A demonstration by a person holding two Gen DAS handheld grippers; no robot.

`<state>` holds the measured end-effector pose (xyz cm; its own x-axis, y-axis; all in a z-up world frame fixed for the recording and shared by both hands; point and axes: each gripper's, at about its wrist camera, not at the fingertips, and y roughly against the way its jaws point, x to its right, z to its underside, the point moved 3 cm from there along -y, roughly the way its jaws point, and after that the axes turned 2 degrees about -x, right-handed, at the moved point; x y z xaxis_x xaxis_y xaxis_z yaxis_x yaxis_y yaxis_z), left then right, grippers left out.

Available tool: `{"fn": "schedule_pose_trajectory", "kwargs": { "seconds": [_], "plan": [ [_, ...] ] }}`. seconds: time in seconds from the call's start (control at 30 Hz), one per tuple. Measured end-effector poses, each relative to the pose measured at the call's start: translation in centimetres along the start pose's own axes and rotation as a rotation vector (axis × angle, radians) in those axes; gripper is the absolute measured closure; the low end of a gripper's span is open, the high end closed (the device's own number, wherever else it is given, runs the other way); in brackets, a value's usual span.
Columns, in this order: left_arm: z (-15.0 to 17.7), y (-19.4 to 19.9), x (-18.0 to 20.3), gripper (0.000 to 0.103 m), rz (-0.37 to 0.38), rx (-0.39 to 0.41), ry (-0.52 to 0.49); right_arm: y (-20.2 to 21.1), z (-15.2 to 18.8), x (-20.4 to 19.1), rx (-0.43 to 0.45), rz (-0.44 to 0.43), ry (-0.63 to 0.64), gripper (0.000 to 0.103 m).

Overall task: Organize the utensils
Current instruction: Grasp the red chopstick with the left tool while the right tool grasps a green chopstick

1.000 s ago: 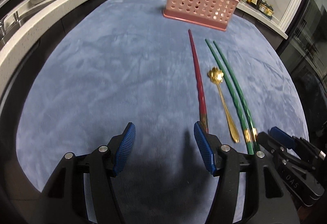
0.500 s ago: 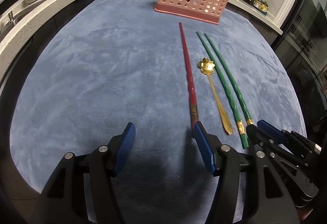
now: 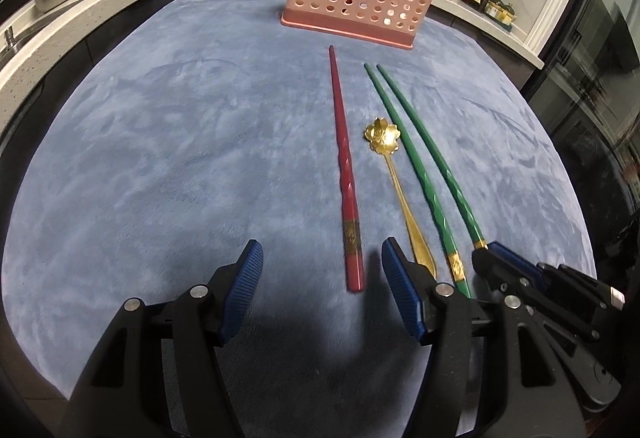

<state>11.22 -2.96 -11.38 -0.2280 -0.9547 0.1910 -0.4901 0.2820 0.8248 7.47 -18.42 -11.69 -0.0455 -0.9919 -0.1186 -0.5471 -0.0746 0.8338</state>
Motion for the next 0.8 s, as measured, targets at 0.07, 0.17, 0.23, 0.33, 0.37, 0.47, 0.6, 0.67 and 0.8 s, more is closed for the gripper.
{"fn": "schedule_pose_trajectory", "kwargs": {
  "seconds": [0.07,0.17,0.23,0.33,0.37,0.47,0.6,0.67,0.8],
  "plan": [
    [-0.17,-0.17,0.17,0.045,-0.003,0.008,-0.006,0.01,0.04,-0.01,0.002,0.0,-0.001,0.093],
    [-0.28,-0.24,0.33,0.05,0.0,0.02,-0.009,0.05,0.09,-0.11,0.003,0.001,0.001,0.093],
    [-0.29,-0.33,0.39,0.056,0.002,0.022,-0.012,0.03,0.06,-0.09,0.004,-0.001,-0.001,0.093],
    [-0.32,-0.45,0.37,0.068,0.002,0.027,-0.014,0.02,0.08,-0.16,0.004,-0.001,-0.001,0.093],
    [-0.31,-0.46,0.34,0.073,0.003,0.027,-0.014,0.02,0.09,-0.13,0.004,-0.002,-0.001,0.093],
    [-0.27,-0.41,0.41,0.082,0.025,0.023,-0.016,0.02,0.09,-0.14,0.005,-0.003,-0.002,0.093],
    [-0.12,-0.47,0.68,0.092,0.031,0.021,-0.033,0.06,0.12,-0.13,0.004,-0.003,-0.003,0.093],
    [-0.01,-0.45,0.66,0.095,0.031,0.021,-0.036,0.06,0.15,-0.11,0.004,-0.005,-0.005,0.093],
    [0.07,-0.25,0.39,0.096,0.047,0.016,-0.024,0.14,0.14,-0.05,0.003,-0.009,-0.009,0.094]
  ]
}}
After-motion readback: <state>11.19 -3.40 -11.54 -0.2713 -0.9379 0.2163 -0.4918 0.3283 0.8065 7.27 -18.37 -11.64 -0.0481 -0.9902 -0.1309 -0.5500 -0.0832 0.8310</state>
